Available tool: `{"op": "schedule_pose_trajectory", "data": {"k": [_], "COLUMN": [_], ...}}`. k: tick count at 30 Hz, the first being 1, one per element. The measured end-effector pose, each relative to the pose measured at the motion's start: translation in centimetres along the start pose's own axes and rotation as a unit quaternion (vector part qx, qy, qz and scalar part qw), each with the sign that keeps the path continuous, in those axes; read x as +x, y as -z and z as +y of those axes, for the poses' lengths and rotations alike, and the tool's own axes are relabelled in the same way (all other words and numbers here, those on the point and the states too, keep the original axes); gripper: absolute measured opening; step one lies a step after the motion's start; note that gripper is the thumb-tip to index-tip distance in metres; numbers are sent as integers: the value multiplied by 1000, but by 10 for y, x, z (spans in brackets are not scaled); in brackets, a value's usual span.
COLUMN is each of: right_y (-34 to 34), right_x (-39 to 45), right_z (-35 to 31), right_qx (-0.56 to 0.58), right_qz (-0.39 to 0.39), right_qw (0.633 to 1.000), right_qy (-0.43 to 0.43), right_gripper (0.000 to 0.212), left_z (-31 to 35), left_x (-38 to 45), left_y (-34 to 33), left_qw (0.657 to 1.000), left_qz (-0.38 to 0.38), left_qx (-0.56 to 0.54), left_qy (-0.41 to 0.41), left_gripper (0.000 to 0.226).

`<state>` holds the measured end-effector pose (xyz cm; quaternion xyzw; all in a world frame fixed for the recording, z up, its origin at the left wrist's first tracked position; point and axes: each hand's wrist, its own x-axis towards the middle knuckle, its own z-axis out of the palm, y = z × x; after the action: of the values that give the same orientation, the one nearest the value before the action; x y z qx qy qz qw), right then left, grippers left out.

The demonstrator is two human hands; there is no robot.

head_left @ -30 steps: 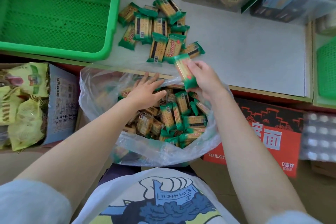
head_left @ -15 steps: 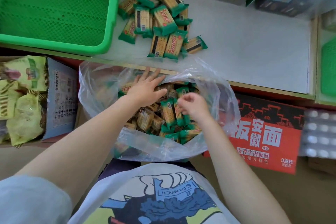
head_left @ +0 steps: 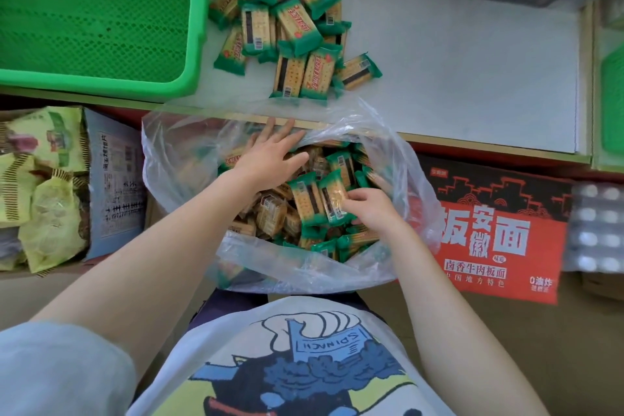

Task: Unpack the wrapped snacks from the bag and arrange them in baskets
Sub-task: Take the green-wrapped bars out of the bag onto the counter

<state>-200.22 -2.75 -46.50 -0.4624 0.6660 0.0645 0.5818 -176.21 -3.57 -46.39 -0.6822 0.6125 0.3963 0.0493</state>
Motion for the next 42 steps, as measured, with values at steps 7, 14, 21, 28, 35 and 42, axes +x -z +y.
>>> {"op": "schedule_pose_trajectory", "data": {"k": [7,14,21,28,35,42], "right_y": [32,36,21,-13,-49,-60], "right_x": [-31,5,27,-12,11,11], "right_z": [-40,-142,-156,-65,-28,-19], "right_qx": [233,232,199,51,-132,-225], "right_qz": [-52,33,47,-14,25,55], "right_qw": [968,956,971,997,991,972], "right_qy": [71,176,123,56,13,50], "right_gripper": [24,24,26,8,51,47], "left_z": [-1,3,3,-4,-26,-40], "left_x": [1,0,-1,2,-23,-22], "left_y": [3,7,8,5,6,0], "left_qw": [995,995,997,999,987,990], "left_qz": [-5,-10,-20,-2,157,119], "left_qx": [-98,-100,-78,-24,38,78], "left_qy": [6,4,6,-24,-22,1], "left_gripper": [57,61,60,63,62,70]}}
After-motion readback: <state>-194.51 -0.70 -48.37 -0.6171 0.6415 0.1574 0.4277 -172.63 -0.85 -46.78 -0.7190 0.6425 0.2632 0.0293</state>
